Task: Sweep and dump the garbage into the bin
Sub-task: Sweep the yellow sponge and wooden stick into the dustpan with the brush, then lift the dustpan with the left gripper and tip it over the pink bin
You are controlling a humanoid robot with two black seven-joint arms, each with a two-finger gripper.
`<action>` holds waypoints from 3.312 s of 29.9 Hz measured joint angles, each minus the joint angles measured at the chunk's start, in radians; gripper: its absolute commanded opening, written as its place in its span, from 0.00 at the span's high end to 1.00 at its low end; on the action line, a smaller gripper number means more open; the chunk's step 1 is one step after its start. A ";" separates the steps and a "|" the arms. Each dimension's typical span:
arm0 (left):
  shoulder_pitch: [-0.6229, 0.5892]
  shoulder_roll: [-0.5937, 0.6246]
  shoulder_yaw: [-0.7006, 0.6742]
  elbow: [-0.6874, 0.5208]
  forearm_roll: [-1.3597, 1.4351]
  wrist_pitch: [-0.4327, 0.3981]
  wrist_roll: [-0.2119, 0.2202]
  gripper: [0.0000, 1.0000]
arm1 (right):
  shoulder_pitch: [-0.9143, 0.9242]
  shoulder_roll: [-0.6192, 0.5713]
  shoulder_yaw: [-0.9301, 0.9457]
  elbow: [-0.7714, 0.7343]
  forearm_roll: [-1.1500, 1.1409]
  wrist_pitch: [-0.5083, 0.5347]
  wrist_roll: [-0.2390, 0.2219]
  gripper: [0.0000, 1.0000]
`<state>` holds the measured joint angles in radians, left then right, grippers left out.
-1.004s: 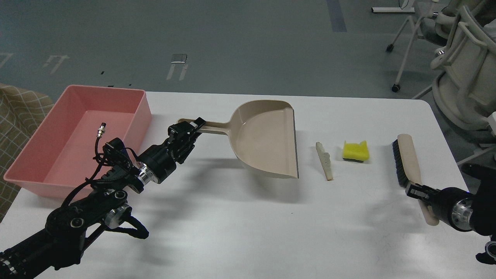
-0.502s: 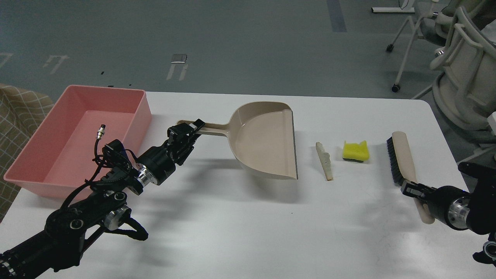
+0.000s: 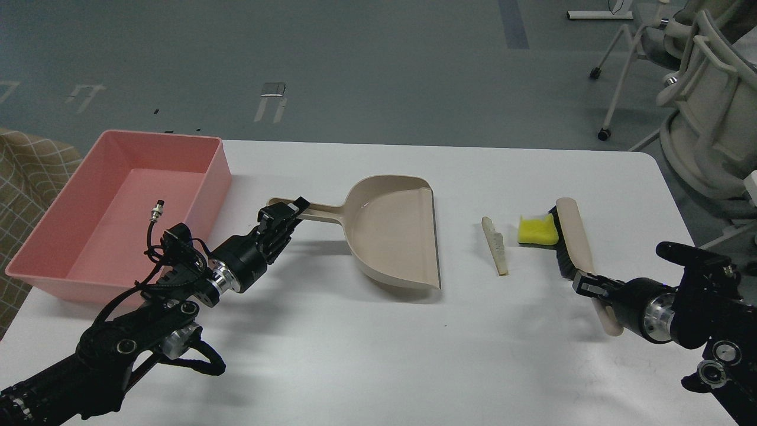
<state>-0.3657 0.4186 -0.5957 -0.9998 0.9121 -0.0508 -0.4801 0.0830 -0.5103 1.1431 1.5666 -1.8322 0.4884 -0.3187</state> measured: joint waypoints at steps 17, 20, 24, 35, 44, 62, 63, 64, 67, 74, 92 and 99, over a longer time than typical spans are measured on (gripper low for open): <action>-0.003 -0.023 0.039 0.027 0.027 0.028 -0.007 1.00 | 0.180 0.172 -0.199 -0.050 -0.009 0.001 -0.014 1.00; -0.003 -0.022 0.039 0.026 0.027 0.027 -0.008 1.00 | 0.229 0.210 -0.234 -0.087 -0.009 0.001 -0.021 1.00; -0.004 -0.023 0.038 0.025 0.027 0.026 -0.008 1.00 | 0.303 0.278 -0.282 -0.159 -0.009 0.001 -0.024 1.00; -0.010 -0.014 0.036 0.020 0.021 0.023 -0.008 1.00 | 0.410 0.426 -0.304 -0.248 -0.006 0.000 -0.027 1.00; -0.007 -0.013 0.035 0.020 0.018 0.023 -0.008 1.00 | 0.406 0.301 -0.271 -0.165 0.004 0.000 -0.029 1.00; -0.007 -0.013 0.035 0.019 0.018 0.026 -0.009 1.00 | 0.273 0.171 -0.282 -0.110 0.021 0.000 -0.033 1.00; -0.007 -0.010 0.035 0.019 0.018 0.026 -0.009 1.00 | 0.270 0.179 -0.284 -0.110 0.021 0.000 -0.033 1.00; -0.007 -0.009 0.035 0.019 0.018 0.026 -0.009 1.00 | 0.265 0.187 -0.285 -0.110 0.021 0.000 -0.033 1.00; -0.007 -0.006 0.037 0.019 0.017 0.025 -0.009 1.00 | 0.256 0.223 -0.291 -0.108 0.021 0.000 -0.034 1.00; -0.007 -0.006 0.037 0.019 0.016 0.025 -0.009 1.00 | 0.271 0.335 -0.310 -0.107 0.021 0.001 -0.037 1.00; -0.003 -0.020 0.016 0.014 -0.030 0.028 -0.009 1.00 | 0.293 0.274 -0.135 -0.041 0.031 0.000 -0.042 0.99; -0.007 -0.008 -0.048 -0.063 -0.114 0.019 -0.009 1.00 | 0.268 0.180 -0.056 -0.046 0.084 0.000 -0.038 0.99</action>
<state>-0.3724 0.4107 -0.6441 -1.0628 0.7978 -0.0313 -0.4888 0.3507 -0.3305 1.0867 1.5210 -1.7483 0.4885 -0.3563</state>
